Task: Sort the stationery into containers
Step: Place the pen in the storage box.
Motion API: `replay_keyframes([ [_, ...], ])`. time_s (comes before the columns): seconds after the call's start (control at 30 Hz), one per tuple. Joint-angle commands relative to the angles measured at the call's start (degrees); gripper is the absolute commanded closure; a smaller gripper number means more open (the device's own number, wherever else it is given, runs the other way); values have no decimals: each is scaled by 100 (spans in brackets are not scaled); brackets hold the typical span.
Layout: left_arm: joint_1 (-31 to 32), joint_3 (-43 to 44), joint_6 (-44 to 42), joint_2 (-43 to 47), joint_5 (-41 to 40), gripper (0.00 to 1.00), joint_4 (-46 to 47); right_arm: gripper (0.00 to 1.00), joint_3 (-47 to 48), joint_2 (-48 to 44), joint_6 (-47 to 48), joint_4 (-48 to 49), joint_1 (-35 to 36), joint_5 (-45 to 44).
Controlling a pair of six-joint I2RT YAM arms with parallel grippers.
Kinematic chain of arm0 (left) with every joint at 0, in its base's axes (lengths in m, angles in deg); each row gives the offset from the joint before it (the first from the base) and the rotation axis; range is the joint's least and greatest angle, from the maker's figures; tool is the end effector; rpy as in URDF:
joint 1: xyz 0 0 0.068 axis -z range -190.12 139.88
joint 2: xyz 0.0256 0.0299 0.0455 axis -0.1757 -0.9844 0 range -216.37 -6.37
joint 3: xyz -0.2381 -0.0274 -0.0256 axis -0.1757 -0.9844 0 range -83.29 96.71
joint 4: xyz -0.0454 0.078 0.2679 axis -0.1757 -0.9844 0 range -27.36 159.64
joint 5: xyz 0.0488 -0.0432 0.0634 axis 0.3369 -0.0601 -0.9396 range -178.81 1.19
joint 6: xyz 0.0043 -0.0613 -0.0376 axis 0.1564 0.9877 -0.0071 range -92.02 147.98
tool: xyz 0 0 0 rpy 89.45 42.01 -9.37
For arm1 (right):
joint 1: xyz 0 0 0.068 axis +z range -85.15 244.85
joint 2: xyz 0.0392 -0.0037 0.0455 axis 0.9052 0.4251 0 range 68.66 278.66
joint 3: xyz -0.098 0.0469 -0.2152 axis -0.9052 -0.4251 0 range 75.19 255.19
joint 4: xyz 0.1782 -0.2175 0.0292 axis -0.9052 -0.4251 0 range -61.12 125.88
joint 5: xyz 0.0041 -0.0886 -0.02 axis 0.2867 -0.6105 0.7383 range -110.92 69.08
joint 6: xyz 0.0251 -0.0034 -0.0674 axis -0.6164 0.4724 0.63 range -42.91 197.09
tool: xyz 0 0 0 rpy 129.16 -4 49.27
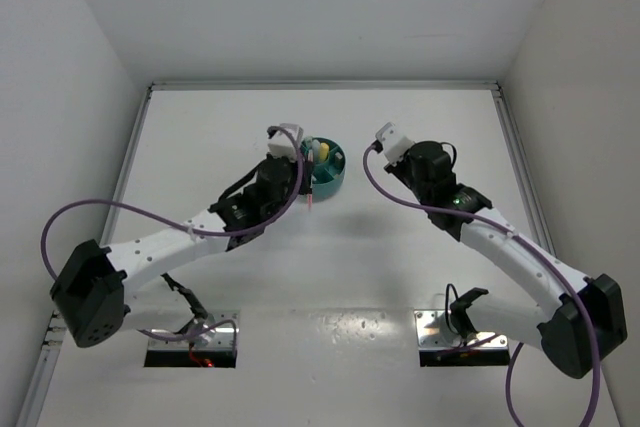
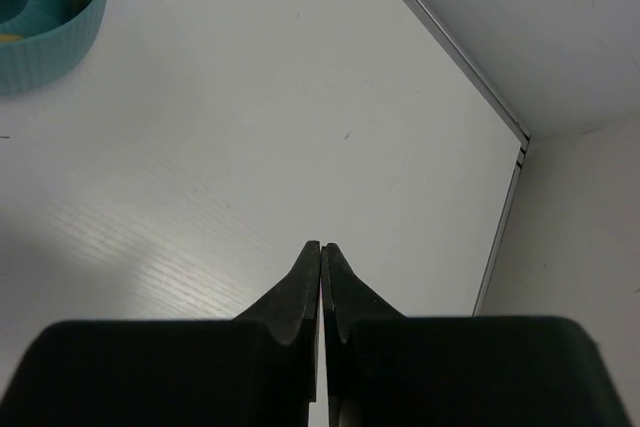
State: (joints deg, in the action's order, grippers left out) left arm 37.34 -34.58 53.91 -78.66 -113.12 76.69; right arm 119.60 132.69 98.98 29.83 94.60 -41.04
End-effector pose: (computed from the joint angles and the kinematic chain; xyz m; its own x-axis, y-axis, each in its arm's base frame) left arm 0.2492 -0.2354 0.2451 -0.3499 -0.2080 -0.9134 0.2798 0.9074 -0.3138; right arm 0.2776 0.1352 0.2317 -0.2754 -0.5607 -0.7808 -0.3230 0.8190 -0.4742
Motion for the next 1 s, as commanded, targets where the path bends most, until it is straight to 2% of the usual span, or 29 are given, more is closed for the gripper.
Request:
replay_keyframes([
  [0.0, -132, -808, 131, 339, -494, 100, 2507, 100, -46, -22, -53, 226, -23, 113],
  [0.03, -193, -1028, 131, 408, -608, 100, 2990, 100, -46, 30, -53, 174, -23, 174],
  [0.07, -193, -1256, 79, 409, -696, 100, 4057, 100, -46, 31, -53, 174, -23, 236],
  [0.1, -263, -1641, 79, 357, -767, 100, 4572, 100, -46, 83, -53, 113, -23, 237],
  [0.17, -352, -1855, 192, 129, -829, 100, 5600, 100, -46, 136, -105, 112, -23, 307],
  [0.3, -650, -1689, 456, -258, -935, 100, 5911, 100, -46, 136, -106, 59, -23, 360],
  [0.4, -834, -1602, 745, -549, -654, 100, 6212, 100, -46, 188, -106, 59, -23, 412],
  [0.63, -949, -1039, 861, -1024, -337, 100, 5738, 100, -46, 242, -106, 59, -23, 412],
  [0.97, -1002, -1328, 1045, -1367, -223, 100, 5975, 100, -46, 242, -53, 112, -23, 360],
])
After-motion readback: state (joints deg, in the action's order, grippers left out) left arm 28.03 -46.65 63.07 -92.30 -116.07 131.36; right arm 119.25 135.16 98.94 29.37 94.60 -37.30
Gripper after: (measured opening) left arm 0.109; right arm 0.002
